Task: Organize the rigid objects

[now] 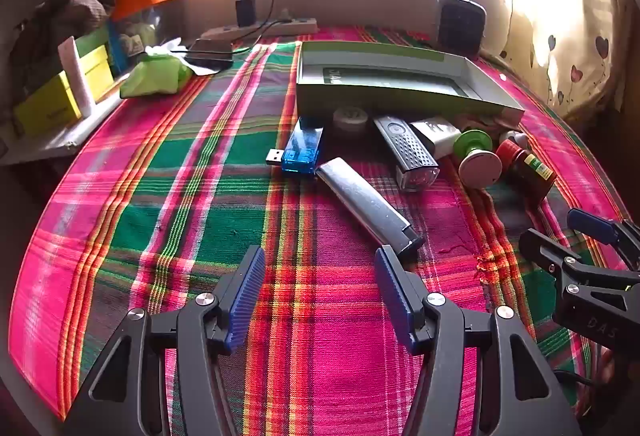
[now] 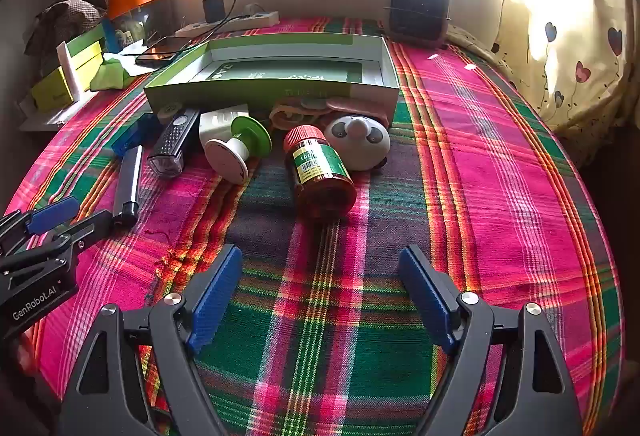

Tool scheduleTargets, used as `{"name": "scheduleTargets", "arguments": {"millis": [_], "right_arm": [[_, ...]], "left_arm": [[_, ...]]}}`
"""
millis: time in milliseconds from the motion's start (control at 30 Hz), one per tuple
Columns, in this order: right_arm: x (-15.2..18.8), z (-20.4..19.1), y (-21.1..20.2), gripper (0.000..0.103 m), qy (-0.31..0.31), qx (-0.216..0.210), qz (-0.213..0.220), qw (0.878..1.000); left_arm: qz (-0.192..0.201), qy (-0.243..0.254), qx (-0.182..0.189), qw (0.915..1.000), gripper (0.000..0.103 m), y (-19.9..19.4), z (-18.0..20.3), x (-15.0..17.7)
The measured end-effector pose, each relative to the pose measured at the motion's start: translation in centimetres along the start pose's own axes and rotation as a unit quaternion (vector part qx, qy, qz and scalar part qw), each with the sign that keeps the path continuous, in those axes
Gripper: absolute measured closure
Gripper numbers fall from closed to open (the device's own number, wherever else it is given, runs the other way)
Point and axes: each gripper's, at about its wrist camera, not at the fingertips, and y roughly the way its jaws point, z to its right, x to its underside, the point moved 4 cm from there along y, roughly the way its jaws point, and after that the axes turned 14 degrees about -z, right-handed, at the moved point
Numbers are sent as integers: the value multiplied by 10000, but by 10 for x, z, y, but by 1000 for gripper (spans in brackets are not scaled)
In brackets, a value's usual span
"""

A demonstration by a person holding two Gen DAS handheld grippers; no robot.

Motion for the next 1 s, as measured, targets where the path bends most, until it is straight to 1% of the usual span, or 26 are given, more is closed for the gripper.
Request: {"name": "scheduleTargets", "arguments": {"millis": [1000], "right_arm": [[1,0,0,22,5,-13,6,10000]], "left_arm": [[-23,65,19,10000,47,-2,-1,1]]}}
